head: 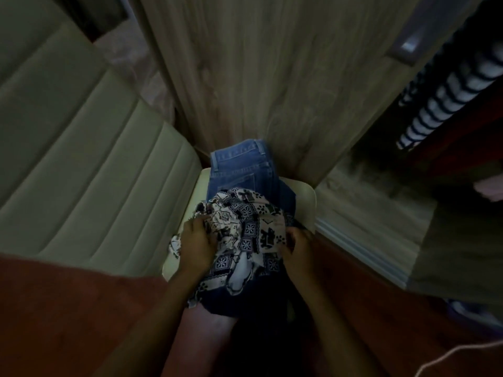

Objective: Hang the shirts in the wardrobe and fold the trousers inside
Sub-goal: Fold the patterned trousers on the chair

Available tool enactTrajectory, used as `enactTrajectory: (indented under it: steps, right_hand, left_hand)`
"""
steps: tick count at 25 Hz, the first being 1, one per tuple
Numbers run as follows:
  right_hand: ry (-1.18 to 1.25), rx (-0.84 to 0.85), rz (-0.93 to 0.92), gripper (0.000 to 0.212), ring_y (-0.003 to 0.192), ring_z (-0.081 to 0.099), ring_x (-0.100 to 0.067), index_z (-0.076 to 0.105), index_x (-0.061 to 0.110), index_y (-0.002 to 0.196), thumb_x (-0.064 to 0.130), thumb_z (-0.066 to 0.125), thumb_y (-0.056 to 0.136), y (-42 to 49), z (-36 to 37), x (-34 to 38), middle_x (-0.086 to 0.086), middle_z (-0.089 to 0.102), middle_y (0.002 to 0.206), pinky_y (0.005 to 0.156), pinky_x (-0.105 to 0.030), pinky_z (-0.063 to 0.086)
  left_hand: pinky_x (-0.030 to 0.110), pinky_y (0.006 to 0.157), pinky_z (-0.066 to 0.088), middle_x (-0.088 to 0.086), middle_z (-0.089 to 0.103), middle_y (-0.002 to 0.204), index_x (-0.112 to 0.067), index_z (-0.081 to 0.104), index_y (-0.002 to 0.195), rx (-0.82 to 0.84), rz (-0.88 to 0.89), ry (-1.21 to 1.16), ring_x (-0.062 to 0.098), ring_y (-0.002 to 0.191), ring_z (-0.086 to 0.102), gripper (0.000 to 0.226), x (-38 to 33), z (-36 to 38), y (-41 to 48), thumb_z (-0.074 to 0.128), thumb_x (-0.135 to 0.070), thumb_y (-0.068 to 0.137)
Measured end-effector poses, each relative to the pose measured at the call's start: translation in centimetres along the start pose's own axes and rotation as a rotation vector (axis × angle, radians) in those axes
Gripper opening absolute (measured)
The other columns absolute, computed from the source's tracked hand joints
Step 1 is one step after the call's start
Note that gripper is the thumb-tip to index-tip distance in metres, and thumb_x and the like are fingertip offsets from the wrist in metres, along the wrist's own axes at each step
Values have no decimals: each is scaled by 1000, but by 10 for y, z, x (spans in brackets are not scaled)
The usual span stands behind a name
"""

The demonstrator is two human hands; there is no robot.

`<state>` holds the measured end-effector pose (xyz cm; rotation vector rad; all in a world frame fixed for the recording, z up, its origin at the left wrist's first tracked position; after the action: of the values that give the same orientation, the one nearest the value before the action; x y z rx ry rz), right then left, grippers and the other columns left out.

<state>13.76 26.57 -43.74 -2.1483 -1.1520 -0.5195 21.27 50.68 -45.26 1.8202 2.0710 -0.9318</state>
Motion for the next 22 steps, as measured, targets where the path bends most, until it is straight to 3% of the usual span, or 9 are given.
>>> enactTrajectory:
  steps: [3,6,9,12,15,18,19,22]
  right_hand:
    - [-196,107,-38,70,133,31,-29,34,25,141,30,68,80,15,19,-2,-2,33,146,105,-45,34]
    - [-330,192,-43,83,135,24,-30,20,30,146,36,67,79,27,38,-7,-2,24,151,106,-46,29]
    - [-387,120,-45,72,131,31,-30,24,29,144,25,63,84,32,39,-8,-7,31,146,103,-46,32]
    - [-431,108,-25,47,127,35,-31,39,21,135,19,54,90,33,37,-4,-11,40,137,102,-46,31]
    - [-415,127,4,33,123,37,-31,50,15,121,28,53,91,30,29,2,-13,44,130,99,-46,34]
    - [-269,111,-2,33,119,35,-31,53,12,119,30,52,91,25,13,9,-14,45,128,95,-41,37]
    - [-222,87,-5,32,115,37,-30,55,11,116,29,51,90,22,5,10,-15,45,125,93,-39,38]
    - [-54,37,31,28,97,42,-21,57,7,112,21,49,90,14,-18,11,-13,45,118,81,-29,36]
  left_hand:
    - [49,104,31,28,32,144,-3,26,145,104,-14,153,45,130,34,87,14,27,11,75,-21,76]
    - [54,109,25,17,15,155,-16,10,151,194,-60,262,39,140,20,101,18,44,21,73,-42,76]
    - [55,105,29,19,28,146,-15,22,144,113,-87,342,40,133,32,86,12,42,28,72,-34,78]
    - [52,101,32,21,42,137,-7,28,134,3,-165,375,39,125,43,73,14,37,25,70,-28,79]
    - [52,102,29,20,50,132,-10,33,127,68,-352,252,40,125,44,76,41,46,20,74,-44,73]
    - [53,99,35,20,57,122,-14,48,105,197,-307,283,40,118,47,61,46,58,14,62,-64,73]
    - [52,97,37,23,54,121,-11,51,106,151,-292,254,41,116,46,69,45,56,12,56,-72,73]
    - [51,88,40,30,47,119,1,48,115,-233,-286,28,46,110,46,105,38,23,-2,31,-89,63]
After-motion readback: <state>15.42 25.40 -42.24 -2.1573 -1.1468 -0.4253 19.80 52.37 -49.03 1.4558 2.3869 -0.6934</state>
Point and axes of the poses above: each hand's wrist, its own y-axis towards the middle knuckle, its own z-axis out of the palm, x = y × z, the point moved 8 cm from there along y, towards the middle knuckle
